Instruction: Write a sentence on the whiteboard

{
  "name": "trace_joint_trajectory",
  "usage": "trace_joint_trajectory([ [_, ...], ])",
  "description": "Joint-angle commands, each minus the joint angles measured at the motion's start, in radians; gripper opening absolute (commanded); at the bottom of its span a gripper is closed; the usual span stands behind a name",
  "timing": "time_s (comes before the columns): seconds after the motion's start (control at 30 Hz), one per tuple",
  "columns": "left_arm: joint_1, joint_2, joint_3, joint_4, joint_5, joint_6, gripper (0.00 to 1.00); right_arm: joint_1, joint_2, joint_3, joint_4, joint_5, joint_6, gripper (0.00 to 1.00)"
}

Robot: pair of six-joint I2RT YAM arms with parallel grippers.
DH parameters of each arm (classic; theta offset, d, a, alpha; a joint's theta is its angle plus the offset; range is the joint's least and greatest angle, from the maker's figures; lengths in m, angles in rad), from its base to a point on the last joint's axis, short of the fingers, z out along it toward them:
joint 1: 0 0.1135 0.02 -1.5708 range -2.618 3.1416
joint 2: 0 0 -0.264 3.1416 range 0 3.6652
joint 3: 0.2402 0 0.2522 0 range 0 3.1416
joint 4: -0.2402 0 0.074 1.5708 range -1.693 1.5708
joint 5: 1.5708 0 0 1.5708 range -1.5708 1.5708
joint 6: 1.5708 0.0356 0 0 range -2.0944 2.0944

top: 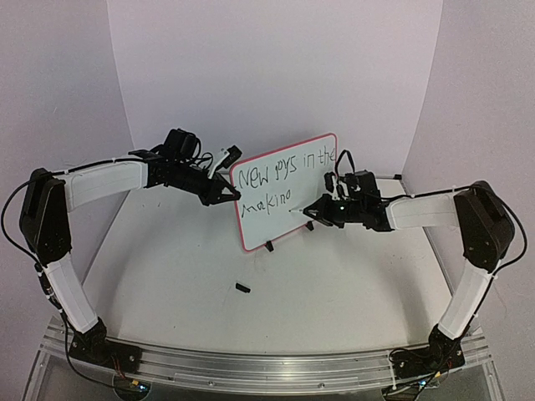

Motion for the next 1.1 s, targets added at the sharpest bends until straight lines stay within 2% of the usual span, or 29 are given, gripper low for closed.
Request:
trace_joint_trajectory([
  [0.0, -0.036, 0.029, -0.003, -0.145, 0.051, 0.006, 0.00, -0.003, 0.029, 0.035, 0.045, -0.029, 0.010, 0.00],
  [0.37, -0.036, 0.030, -0.003, -0.145, 0.051, 0.006, 0.00, -0.004, -0.024, 0.029, 0.045, 0.038, 0.002, 0.00],
  [1.07, -0.036, 0.025, -0.003, -0.144, 0.055, 0.005, 0.00, -0.004, -0.081, 0.114, 0.010, 0.058, -0.022, 0.00],
])
